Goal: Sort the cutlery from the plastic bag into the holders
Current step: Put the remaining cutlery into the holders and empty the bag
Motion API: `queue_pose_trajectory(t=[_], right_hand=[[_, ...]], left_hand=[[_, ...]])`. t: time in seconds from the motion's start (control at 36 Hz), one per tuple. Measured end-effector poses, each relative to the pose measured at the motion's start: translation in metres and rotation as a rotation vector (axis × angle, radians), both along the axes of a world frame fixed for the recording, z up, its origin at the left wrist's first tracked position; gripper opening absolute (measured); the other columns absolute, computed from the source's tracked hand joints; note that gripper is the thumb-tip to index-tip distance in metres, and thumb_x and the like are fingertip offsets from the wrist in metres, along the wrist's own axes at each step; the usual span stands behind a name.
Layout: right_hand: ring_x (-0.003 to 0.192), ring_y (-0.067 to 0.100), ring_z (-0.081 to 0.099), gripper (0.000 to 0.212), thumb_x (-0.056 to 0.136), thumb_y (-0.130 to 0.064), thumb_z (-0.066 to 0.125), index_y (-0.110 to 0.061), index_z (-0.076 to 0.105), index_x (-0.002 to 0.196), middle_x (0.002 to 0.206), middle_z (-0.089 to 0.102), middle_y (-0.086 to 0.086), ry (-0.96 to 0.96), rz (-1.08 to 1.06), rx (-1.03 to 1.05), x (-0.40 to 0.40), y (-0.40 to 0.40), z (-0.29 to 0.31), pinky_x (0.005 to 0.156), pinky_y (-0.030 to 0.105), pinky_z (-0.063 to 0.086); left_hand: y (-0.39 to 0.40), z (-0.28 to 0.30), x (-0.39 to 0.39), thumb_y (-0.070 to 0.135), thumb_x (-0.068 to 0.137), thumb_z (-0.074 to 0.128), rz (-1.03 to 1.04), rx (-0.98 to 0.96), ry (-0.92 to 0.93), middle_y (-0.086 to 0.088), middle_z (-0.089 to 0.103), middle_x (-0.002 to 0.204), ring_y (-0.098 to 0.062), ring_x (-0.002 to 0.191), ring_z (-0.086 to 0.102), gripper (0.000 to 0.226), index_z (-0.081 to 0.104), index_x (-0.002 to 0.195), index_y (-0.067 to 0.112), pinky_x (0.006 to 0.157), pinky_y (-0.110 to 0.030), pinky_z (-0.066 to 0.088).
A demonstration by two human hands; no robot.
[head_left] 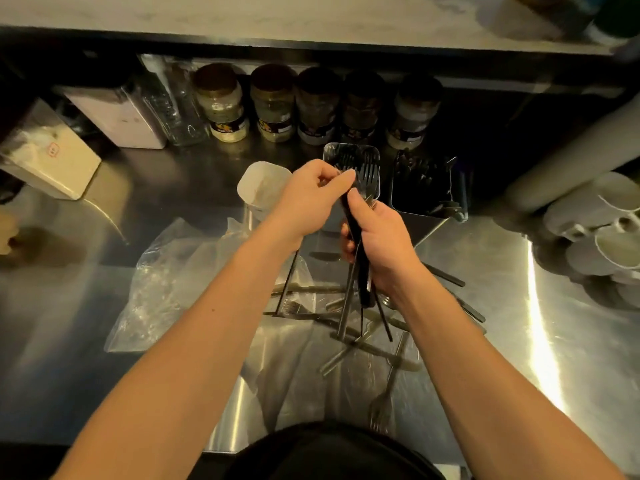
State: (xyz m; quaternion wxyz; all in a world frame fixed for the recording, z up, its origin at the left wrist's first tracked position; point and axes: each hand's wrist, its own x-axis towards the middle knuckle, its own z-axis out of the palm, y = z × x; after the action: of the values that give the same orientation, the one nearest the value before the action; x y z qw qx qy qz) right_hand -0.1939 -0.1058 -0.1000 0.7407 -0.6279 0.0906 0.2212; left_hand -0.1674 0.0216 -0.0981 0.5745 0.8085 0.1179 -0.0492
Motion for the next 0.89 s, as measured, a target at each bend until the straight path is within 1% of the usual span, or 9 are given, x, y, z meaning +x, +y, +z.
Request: queue_pose_trajectory(t=[0.22,0.33,0.44,0.56,0.61,0.69,0.75,0.81,0.89], right_hand=[[0.055,0.011,0.055,0.023,0.099,-0.036,0.061,-0.015,0.06,0.089,0.063,0.062,-0.004,-0.143,-0.035,-0.159,-0.005,-0.016,-0.004,0.051,0.027,0.046],[0.06,0.01,0.058,0.02,0.097,-0.036,0.063,-0.016,0.061,0.096,0.069,0.064,-0.004,-0.199,0.054,-0.218,-0.007,-0.027,-0.007,0.059,0.029,0.049],[0.062,0.01,0.059,0.017,0.097,-0.035,0.064,-0.018,0.06,0.093,0.071,0.064,-0.004,-0.229,0.069,-0.215,-0.005,-0.032,-0.007,0.059,0.03,0.048],[0.06,0.01,0.057,0.02,0.098,-0.034,0.063,-0.015,0.06,0.094,0.071,0.063,-0.002,-0.267,0.106,-0.217,-0.002,-0.039,-0.007,0.056,0.028,0.046],[0.059,0.009,0.057,0.021,0.098,-0.035,0.063,-0.015,0.06,0.094,0.072,0.064,-0.002,-0.263,0.13,-0.218,-0.002,-0.043,-0.007,0.055,0.027,0.045],[0.059,0.008,0.059,0.018,0.096,-0.037,0.065,-0.019,0.062,0.094,0.073,0.066,-0.004,-0.274,0.166,-0.252,-0.002,-0.05,-0.005,0.055,0.026,0.045],[0.058,0.01,0.058,0.017,0.096,-0.034,0.065,-0.018,0.062,0.094,0.073,0.066,-0.002,-0.273,0.19,-0.232,-0.003,-0.054,-0.004,0.051,0.025,0.045],[0.058,0.01,0.056,0.016,0.097,-0.031,0.065,-0.015,0.063,0.095,0.073,0.066,0.0,-0.276,0.204,-0.21,-0.004,-0.057,-0.002,0.049,0.023,0.044],[0.058,0.012,0.055,0.018,0.097,-0.029,0.065,-0.011,0.064,0.099,0.073,0.065,0.001,-0.279,0.209,-0.184,-0.002,-0.06,0.002,0.049,0.023,0.044]], left_hand=[[-0.027,-0.005,-0.006,0.034,0.096,0.063,0.164,-0.054,-0.076,0.007,0.066,0.085,-0.011,0.083,0.063,0.013,0.07,0.098,0.023,0.077,-0.033,0.054],[-0.029,0.002,-0.006,0.03,0.099,0.06,0.29,-0.195,-0.093,0.009,0.058,0.066,-0.01,0.067,0.053,0.014,0.069,0.089,0.027,0.065,-0.031,0.047],[-0.033,0.005,-0.004,0.028,0.102,0.055,0.316,-0.327,-0.066,-0.003,0.06,0.076,-0.015,0.069,0.053,0.024,0.07,0.097,0.009,0.06,-0.029,0.043],[-0.037,0.013,-0.003,0.022,0.107,0.044,0.322,-0.475,-0.008,0.012,0.057,0.055,-0.001,0.048,0.046,0.027,0.062,0.09,0.011,0.044,-0.017,0.031],[-0.036,0.015,-0.002,0.022,0.108,0.041,0.333,-0.604,-0.003,0.009,0.057,0.056,-0.002,0.045,0.043,0.033,0.058,0.083,0.011,0.043,-0.018,0.027],[-0.033,0.018,0.003,0.022,0.108,0.041,0.435,-0.734,-0.001,0.004,0.061,0.062,-0.009,0.056,0.047,0.033,0.058,0.083,0.009,0.05,-0.021,0.034],[-0.031,0.021,0.009,0.022,0.108,0.042,0.508,-0.862,-0.024,0.002,0.07,0.069,-0.015,0.073,0.057,0.03,0.06,0.089,0.008,0.075,-0.029,0.05],[-0.027,0.023,0.015,0.023,0.108,0.04,0.545,-0.952,-0.05,-0.001,0.075,0.076,-0.019,0.081,0.066,0.027,0.06,0.102,0.006,0.094,-0.037,0.05],[-0.022,0.032,0.021,0.027,0.109,0.036,0.536,-1.056,-0.112,-0.004,0.074,0.083,-0.022,0.076,0.073,0.035,0.053,0.125,0.001,0.077,-0.037,0.059]])
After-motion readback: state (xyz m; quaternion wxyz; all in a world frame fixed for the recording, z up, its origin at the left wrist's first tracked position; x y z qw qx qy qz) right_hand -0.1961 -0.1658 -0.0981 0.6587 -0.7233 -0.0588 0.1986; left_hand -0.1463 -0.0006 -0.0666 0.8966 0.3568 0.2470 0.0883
